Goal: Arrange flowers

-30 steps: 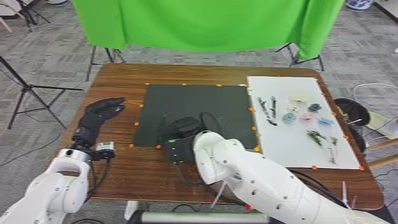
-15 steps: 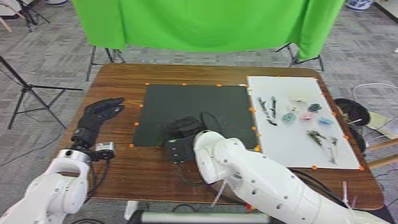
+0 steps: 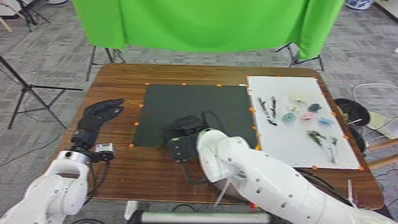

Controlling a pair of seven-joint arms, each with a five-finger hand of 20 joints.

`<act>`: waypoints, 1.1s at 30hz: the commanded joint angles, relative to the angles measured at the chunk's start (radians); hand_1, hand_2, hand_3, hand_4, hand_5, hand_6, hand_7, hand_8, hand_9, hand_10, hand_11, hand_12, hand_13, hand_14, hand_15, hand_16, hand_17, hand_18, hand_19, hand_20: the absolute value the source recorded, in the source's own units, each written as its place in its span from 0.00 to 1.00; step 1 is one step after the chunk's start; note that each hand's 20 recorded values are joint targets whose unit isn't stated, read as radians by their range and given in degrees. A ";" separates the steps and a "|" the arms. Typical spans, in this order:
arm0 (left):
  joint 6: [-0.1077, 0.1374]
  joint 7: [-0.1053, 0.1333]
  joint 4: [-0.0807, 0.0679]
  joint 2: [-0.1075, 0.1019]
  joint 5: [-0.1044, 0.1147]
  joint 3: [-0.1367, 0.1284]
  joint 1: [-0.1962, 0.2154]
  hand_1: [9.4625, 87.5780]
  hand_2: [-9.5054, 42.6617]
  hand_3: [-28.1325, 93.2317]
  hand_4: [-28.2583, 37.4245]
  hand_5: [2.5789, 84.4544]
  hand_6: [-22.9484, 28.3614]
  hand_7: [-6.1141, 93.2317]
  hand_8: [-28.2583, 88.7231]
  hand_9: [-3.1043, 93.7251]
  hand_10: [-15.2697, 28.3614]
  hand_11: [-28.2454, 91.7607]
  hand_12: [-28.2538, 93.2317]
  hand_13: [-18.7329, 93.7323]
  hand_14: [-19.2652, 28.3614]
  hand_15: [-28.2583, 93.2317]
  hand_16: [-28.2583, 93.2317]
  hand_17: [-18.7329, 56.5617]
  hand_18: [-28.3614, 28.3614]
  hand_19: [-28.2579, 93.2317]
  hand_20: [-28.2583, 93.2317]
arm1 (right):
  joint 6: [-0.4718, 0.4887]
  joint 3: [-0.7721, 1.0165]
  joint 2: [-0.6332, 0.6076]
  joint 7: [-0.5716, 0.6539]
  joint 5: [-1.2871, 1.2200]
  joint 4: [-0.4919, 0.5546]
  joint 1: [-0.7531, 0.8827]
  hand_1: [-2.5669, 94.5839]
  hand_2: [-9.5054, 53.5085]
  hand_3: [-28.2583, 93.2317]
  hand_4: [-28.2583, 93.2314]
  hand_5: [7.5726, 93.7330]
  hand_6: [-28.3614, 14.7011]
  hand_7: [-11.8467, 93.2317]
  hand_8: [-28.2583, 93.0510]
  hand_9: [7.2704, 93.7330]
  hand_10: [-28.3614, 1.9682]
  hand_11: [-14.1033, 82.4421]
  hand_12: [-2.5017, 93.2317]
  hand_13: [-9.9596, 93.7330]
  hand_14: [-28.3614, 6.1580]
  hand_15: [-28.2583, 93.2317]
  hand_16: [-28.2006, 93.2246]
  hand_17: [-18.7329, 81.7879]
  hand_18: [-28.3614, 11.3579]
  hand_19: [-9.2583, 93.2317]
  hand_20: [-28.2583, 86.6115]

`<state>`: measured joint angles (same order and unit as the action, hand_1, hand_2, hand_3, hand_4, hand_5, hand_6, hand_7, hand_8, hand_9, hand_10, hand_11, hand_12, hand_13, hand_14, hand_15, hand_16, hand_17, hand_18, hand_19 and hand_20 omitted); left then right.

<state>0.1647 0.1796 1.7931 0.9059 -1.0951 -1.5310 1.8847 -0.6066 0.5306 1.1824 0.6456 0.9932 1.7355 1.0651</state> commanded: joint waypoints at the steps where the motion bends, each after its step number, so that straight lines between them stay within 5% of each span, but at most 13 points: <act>1: -0.001 0.015 0.008 -0.006 0.059 -0.071 0.041 0.30 0.00 0.79 0.12 0.53 0.48 0.26 0.17 0.51 0.62 0.42 0.34 0.48 0.70 0.36 0.24 0.34 0.68 0.30 0.38 | 0.108 0.154 -0.179 -0.031 0.043 0.150 -0.002 0.57 0.00 0.72 0.16 0.66 0.60 0.44 0.26 0.84 0.51 0.29 0.27 1.00 0.68 0.46 0.43 0.90 0.58 0.76 0.51; 5: -0.001 0.020 0.012 -0.001 0.068 -0.097 0.054 0.29 0.00 0.78 0.11 0.53 0.48 0.26 0.17 0.51 0.62 0.42 0.34 0.48 0.70 0.37 0.24 0.34 0.68 0.30 0.38 | 0.202 0.296 -0.284 -0.055 0.090 0.240 0.084 0.50 0.00 0.76 0.15 0.63 0.61 0.40 0.26 0.77 0.46 0.32 0.21 0.97 0.64 0.46 0.44 0.88 0.54 0.75 0.54; 7: -0.008 0.025 0.010 0.003 0.073 -0.097 0.051 0.28 0.00 0.79 0.10 0.53 0.48 0.25 0.17 0.51 0.62 0.42 0.34 0.48 0.70 0.36 0.24 0.34 0.70 0.31 0.38 | 0.229 0.391 -0.337 -0.078 0.110 0.281 0.150 0.46 0.00 0.79 0.14 0.62 0.61 0.38 0.16 0.74 0.43 0.31 0.21 0.93 0.61 0.47 0.43 0.85 0.51 0.75 0.52; 16: -0.026 0.044 0.054 0.013 0.087 -0.137 0.115 0.28 0.00 0.78 0.10 0.53 0.48 0.25 0.17 0.50 0.62 0.41 0.34 0.48 0.70 0.36 0.25 0.35 0.72 0.32 0.38 | 0.347 0.897 -0.482 -0.112 0.441 0.459 0.602 0.38 0.00 0.77 0.13 0.56 0.58 0.30 0.15 0.67 0.38 0.28 0.21 0.89 0.57 0.49 0.43 0.81 0.47 0.79 0.51; 18: -0.015 0.053 0.068 0.018 0.095 -0.153 0.138 0.28 0.00 0.78 0.09 0.53 0.48 0.25 0.17 0.50 0.62 0.41 0.34 0.48 0.70 0.36 0.25 0.35 0.72 0.32 0.38 | 0.351 0.992 -0.489 -0.115 0.598 0.488 0.717 0.37 0.00 0.75 0.12 0.55 0.57 0.29 0.16 0.65 0.37 0.28 0.21 0.89 0.56 0.49 0.43 0.81 0.46 0.80 0.50; 21: 0.040 0.072 0.089 0.034 0.158 -0.171 0.175 0.24 0.02 0.80 0.07 0.53 0.48 0.25 0.17 0.51 0.63 0.42 0.34 0.49 0.71 0.37 0.24 0.36 0.71 0.33 0.39 | 0.328 1.076 -0.491 -0.111 0.839 0.494 0.841 0.34 0.00 0.74 0.10 0.54 0.57 0.27 0.17 0.65 0.36 0.27 0.22 0.88 0.55 0.50 0.44 0.81 0.46 0.81 0.49; 23: 0.082 0.069 0.103 0.046 0.200 -0.178 0.192 0.19 0.14 0.81 0.01 0.54 0.48 0.25 0.17 0.52 0.64 0.42 0.34 0.49 0.71 0.38 0.24 0.36 0.70 0.33 0.39 | 0.333 1.103 -0.491 -0.095 0.931 0.484 0.887 0.34 0.00 0.73 0.08 0.54 0.57 0.26 0.17 0.65 0.37 0.27 0.22 0.88 0.55 0.50 0.43 0.80 0.46 0.82 0.48; 24: 0.095 0.079 0.105 0.051 0.224 -0.182 0.201 0.15 0.29 0.80 0.00 0.55 0.48 0.25 0.17 0.53 0.64 0.42 0.34 0.50 0.72 0.38 0.24 0.37 0.70 0.33 0.39 | 0.346 1.118 -0.490 -0.087 0.965 0.481 0.907 0.34 0.00 0.73 0.08 0.53 0.57 0.26 0.17 0.65 0.37 0.27 0.22 0.89 0.56 0.50 0.43 0.80 0.46 0.82 0.48; 27: 0.107 0.073 0.109 0.060 0.265 -0.193 0.217 0.14 0.53 0.75 0.00 0.57 0.48 0.23 0.17 0.55 0.65 0.41 0.34 0.51 0.72 0.39 0.23 0.37 0.69 0.33 0.39 | 0.387 1.165 -0.493 -0.065 1.025 0.482 0.972 0.33 0.00 0.73 0.07 0.53 0.57 0.26 0.17 0.66 0.37 0.27 0.22 0.89 0.56 0.50 0.43 0.81 0.47 0.83 0.48; 29: 0.110 0.069 0.113 0.063 0.280 -0.202 0.230 0.17 0.69 0.69 0.00 0.59 0.47 0.23 0.17 0.56 0.66 0.41 0.34 0.51 0.72 0.39 0.23 0.37 0.69 0.33 0.39 | 0.420 1.189 -0.496 -0.048 1.054 0.480 1.007 0.33 0.00 0.73 0.07 0.54 0.56 0.26 0.17 0.67 0.38 0.28 0.22 0.90 0.57 0.50 0.43 0.81 0.47 0.83 0.47; 33: 0.121 0.063 0.120 0.068 0.275 -0.221 0.254 0.22 0.80 0.62 0.00 0.60 0.48 0.22 0.17 0.57 0.67 0.41 0.34 0.52 0.73 0.39 0.23 0.37 0.69 0.33 0.39 | 0.456 1.218 -0.501 -0.024 1.103 0.462 1.064 0.33 0.00 0.73 0.06 0.55 0.57 0.26 0.17 0.70 0.38 0.28 0.22 0.91 0.58 0.51 0.43 0.82 0.48 0.84 0.46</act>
<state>0.2795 0.2534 1.9067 0.9571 -0.7985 -1.7289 2.0876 -0.2028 1.7237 0.6924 0.5809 2.0412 2.2275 2.0097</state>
